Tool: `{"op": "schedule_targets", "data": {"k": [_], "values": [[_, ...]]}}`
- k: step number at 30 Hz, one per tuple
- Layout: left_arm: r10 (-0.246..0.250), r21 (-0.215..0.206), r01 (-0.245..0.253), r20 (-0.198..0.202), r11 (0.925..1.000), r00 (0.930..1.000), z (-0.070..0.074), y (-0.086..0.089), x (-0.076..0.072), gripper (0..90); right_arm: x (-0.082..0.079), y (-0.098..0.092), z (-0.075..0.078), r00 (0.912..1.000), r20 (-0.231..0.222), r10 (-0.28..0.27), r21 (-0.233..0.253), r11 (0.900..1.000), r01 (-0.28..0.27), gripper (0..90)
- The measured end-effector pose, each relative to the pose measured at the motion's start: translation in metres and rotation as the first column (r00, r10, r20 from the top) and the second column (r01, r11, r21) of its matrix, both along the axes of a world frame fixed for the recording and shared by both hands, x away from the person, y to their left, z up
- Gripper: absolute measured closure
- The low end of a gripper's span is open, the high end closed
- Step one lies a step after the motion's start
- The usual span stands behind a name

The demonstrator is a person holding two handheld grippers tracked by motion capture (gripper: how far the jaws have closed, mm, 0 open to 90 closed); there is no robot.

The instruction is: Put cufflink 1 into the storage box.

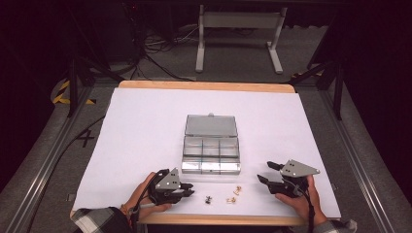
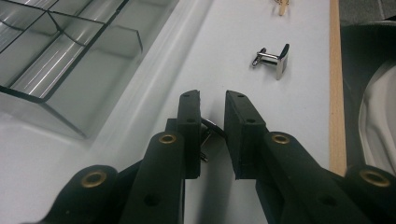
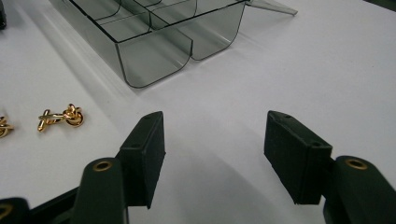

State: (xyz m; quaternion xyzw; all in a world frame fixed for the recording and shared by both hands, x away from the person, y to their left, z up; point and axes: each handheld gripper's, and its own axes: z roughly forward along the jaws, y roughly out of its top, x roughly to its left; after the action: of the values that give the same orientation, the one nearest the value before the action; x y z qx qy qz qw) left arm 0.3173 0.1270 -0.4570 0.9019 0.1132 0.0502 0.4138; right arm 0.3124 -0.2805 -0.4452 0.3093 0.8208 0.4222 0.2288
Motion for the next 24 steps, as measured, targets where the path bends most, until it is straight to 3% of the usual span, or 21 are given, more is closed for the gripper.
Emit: {"op": "schedule_targets", "data": {"k": [10,18,24], "values": [[0.007,-0.016,-0.007,-0.001,0.9999,1.0,0.0015,0.002,-0.0002,77.8,0.0001,0.0004,-0.0001,1.0,0.0,0.005,-0.002,1.0,-0.005,38.4],[0.001,-0.008,-0.001,0.034,1.0,0.9994,0.0048,0.0026,-0.0006,78.3,0.0002,0.0005,-0.0001,1.0,-0.001,0.004,-0.002,1.0,-0.004,38.2],[0.011,-0.033,-0.01,0.03,0.9994,0.9995,0.0075,0.0059,-0.0002,78.3,-0.0003,0.0004,0.0006,1.0,0.009,-0.003,0.009,1.0,0.003,37.5]]}}
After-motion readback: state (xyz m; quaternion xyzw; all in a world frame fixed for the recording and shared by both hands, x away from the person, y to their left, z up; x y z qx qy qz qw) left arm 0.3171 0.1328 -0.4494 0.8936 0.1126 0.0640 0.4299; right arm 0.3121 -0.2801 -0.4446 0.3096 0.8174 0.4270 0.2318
